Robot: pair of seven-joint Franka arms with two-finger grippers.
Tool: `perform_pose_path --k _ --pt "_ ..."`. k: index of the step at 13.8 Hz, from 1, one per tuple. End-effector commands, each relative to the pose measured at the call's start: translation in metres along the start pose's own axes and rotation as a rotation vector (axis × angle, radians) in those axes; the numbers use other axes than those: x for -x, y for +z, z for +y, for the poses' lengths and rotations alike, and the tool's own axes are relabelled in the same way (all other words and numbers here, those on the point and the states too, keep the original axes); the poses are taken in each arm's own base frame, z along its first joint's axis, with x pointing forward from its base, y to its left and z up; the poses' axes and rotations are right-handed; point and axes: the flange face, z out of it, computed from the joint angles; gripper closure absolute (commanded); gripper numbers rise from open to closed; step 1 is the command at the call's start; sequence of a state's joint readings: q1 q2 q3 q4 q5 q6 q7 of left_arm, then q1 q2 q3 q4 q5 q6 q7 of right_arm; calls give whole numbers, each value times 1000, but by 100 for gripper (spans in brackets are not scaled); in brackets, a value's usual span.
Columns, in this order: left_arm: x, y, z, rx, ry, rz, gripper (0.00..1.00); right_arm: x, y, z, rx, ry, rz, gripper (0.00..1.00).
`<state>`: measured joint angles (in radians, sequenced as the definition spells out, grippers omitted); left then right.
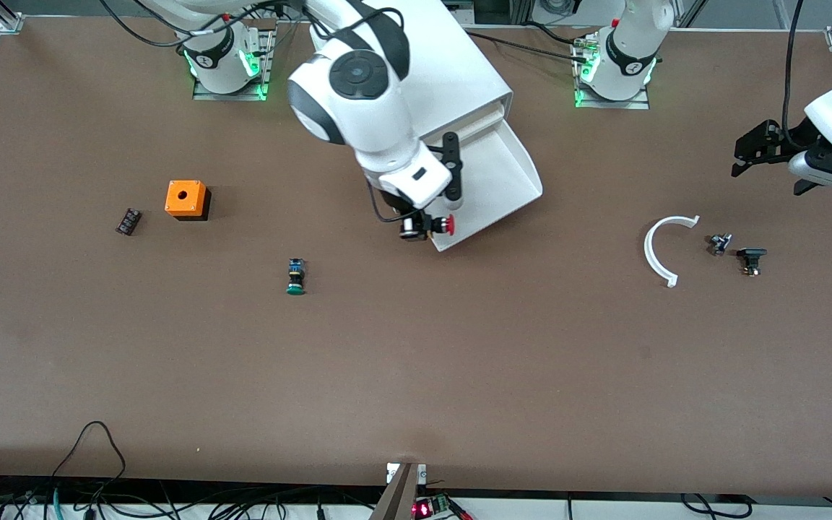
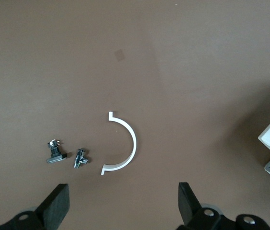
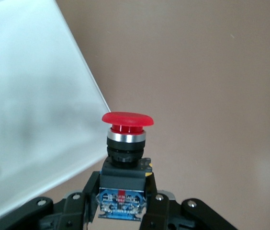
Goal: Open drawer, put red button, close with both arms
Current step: 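Carry the red button over the open drawer with the right gripper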
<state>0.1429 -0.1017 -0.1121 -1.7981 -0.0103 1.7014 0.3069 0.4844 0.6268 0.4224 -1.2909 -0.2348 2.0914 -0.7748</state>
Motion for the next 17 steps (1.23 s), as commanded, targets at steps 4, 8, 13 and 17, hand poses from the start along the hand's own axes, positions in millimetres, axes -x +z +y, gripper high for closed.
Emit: perform_pose_path --k 4,8,13,17 --pt "3 -9 11 -33 -196 -28 0 -54 26 -38 -40 -166 -36 72" --pt "2 -9 14 -33 -187 -28 0 -65 45 -62 -102 -284 -78 72" --pt "1 -10 16 -34 -183 -25 0 -73 66 -76 -132 -293 -89 67" --pt "1 -11 15 -33 -187 -25 0 -72 79 -86 -154 -288 -104 63"
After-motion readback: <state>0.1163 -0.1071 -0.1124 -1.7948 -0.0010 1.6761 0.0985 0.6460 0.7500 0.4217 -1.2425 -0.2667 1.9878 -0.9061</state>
